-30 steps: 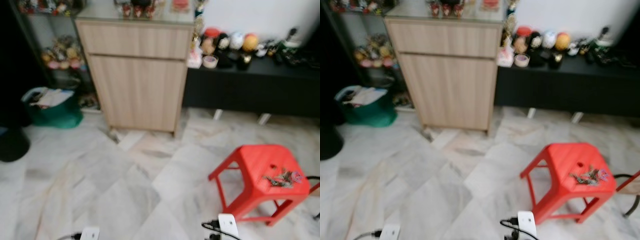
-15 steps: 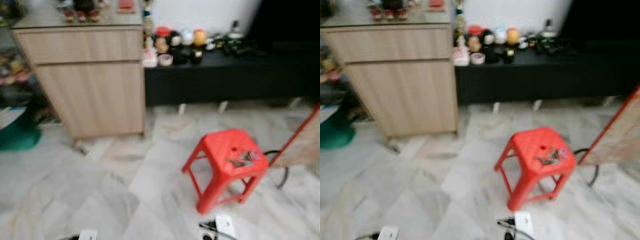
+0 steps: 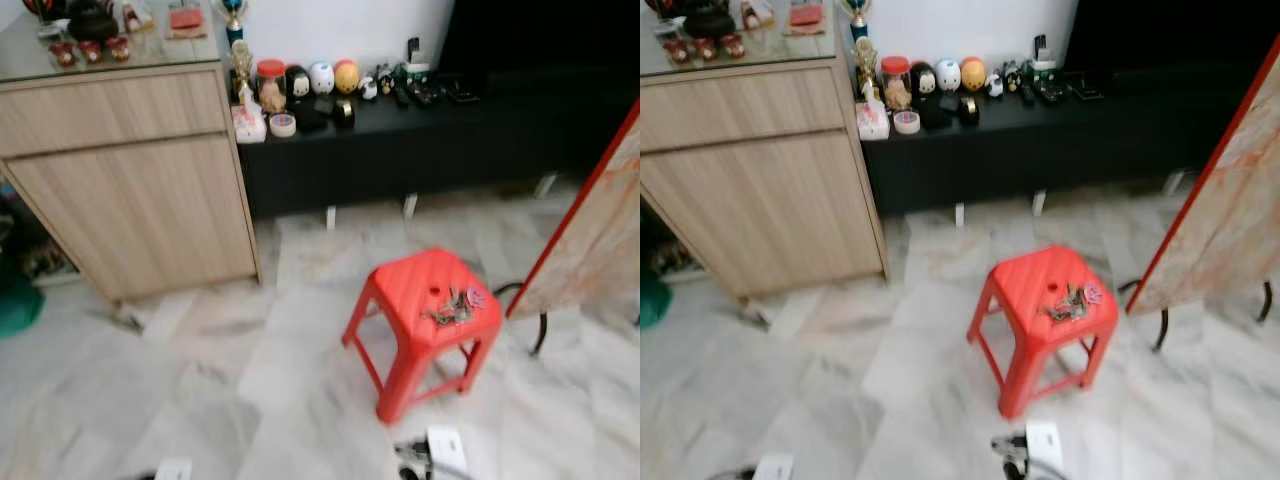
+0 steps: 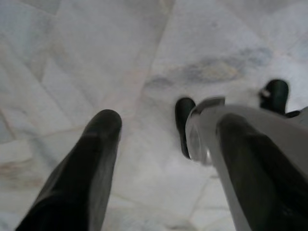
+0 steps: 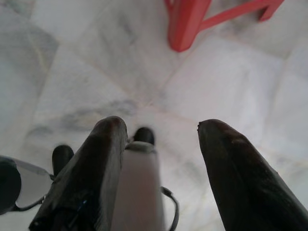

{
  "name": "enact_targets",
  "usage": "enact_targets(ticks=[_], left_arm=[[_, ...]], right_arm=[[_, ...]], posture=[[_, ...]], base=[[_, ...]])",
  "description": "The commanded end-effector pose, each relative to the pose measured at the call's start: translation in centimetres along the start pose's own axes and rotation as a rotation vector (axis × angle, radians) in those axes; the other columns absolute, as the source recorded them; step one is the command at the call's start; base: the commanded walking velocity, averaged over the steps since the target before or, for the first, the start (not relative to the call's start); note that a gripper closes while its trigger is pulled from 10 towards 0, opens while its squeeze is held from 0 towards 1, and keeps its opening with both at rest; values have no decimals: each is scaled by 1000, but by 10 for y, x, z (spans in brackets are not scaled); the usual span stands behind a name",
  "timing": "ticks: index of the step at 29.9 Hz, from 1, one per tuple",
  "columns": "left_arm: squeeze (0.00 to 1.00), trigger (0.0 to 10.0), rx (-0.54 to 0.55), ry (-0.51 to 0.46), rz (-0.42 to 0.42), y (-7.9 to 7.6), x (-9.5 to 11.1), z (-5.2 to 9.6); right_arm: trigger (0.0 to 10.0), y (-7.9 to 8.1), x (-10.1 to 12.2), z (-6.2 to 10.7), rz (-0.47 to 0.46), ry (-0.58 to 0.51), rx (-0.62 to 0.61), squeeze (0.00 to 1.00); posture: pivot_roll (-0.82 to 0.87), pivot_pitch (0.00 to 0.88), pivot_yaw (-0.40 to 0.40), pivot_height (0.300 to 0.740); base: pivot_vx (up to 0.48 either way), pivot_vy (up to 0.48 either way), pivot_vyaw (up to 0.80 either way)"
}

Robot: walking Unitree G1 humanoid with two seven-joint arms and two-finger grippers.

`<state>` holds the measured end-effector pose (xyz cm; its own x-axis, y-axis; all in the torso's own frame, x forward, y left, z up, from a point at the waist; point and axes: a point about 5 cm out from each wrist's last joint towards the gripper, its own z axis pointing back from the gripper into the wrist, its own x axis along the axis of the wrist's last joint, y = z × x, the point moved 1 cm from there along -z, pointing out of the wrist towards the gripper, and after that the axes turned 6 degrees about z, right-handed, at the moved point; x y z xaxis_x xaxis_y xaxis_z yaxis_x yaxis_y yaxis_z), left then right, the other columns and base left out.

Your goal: Hang keys on a hook

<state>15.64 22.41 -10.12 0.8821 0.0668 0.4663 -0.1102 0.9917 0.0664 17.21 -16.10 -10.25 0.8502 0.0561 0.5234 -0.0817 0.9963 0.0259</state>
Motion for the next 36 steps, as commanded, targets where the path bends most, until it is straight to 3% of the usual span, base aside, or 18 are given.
enact_targets(ticks=[1,8,9,17,18,19,28,29,30,36], left_arm=[[1000,10000,15,27,-1,6,-9,1],[1000,10000,26,30,-12,6,-9,1],[0,10000,26,33,-18,6,-9,1],[0,10000,29,38,-31,6,-10,2],[0,10000,28,38,-33,6,-10,1],[0,10000,28,38,-32,6,-11,1],[0,10000,28,37,-36,6,-11,1],[0,10000,28,37,-35,5,-11,1],[0,10000,27,38,-36,5,-11,1],[0,10000,27,38,-30,5,-11,1]], right_arm=[[10000,4,-1,0,-10,3,3,0],[10000,4,-1,0,-13,6,4,0],[10000,4,-1,0,-13,7,4,0],[10000,4,0,0,-21,4,8,0],[10000,5,0,0,-43,-2,18,216],[10000,5,0,0,-48,-5,20,1000],[10000,3,0,0,-28,-2,4,976],[10000,3,0,0,-24,0,1,804],[10000,3,0,0,-20,1,3,0],[10000,4,0,0,-22,0,7,0]], posture=[[51,24,-5,740],[53,31,-6,740],[53,31,-6,740],[52,40,-8,740],[53,40,-9,740],[53,40,-9,740],[52,42,-10,740],[52,43,-11,740],[52,43,-11,740],[50,42,-14,740]], base=[[0,0,0],[0,0,0],[0,0,0],[0,-97,0],[0,-289,0],[0,-289,0],[0,-64,0],[0,0,0],[0,0,0],[0,0,0]])
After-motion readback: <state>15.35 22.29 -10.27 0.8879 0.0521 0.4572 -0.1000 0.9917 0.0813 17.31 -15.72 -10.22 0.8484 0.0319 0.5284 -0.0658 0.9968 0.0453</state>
